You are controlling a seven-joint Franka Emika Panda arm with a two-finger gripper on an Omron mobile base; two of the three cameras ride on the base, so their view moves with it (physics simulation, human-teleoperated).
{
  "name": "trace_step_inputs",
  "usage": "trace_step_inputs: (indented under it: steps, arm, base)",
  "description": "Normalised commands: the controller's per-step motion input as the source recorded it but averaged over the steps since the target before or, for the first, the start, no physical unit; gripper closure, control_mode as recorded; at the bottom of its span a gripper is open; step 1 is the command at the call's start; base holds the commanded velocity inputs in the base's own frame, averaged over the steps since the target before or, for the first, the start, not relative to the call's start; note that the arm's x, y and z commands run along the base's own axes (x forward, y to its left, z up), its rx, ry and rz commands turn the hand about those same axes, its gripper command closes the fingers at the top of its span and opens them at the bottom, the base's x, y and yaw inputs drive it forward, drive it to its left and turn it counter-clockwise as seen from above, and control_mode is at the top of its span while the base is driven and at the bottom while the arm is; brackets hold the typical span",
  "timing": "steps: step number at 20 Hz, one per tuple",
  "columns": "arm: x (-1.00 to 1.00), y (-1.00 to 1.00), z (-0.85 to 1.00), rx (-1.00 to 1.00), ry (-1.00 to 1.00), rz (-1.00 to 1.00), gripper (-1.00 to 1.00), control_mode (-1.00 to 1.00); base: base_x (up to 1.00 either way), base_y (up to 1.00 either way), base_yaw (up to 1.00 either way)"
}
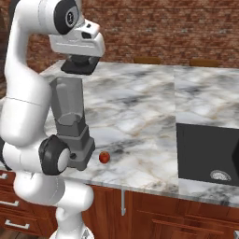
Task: Open the blender lid, put the apple in the blender, close the lid, and start the blender.
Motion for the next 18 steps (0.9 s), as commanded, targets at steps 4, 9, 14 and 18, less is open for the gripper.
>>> trace_step_inputs:
  steps: [4,9,14,18]
  arm:
    - [-0.20,-1.00,-0.83,0.05,0.00,-0.01,1.00,-1.00]
    - [-0.14,-1.00,-1.00,0.08,0.00,-0.01,1.00,-1.00]
    - [-0.01,-1.00,-1.00,0.11,0.08,0.00,1.00,-1.00]
    - [0.15,-1.00,-1.00,0.04,0.16,0.00,1.00,-1.00]
  base:
    - [0.00,0.00,0.00]
    - [0.00,0.00,0.00]
    - [0.00,0.00,0.00]
    - [0.00,0.00,0.00]
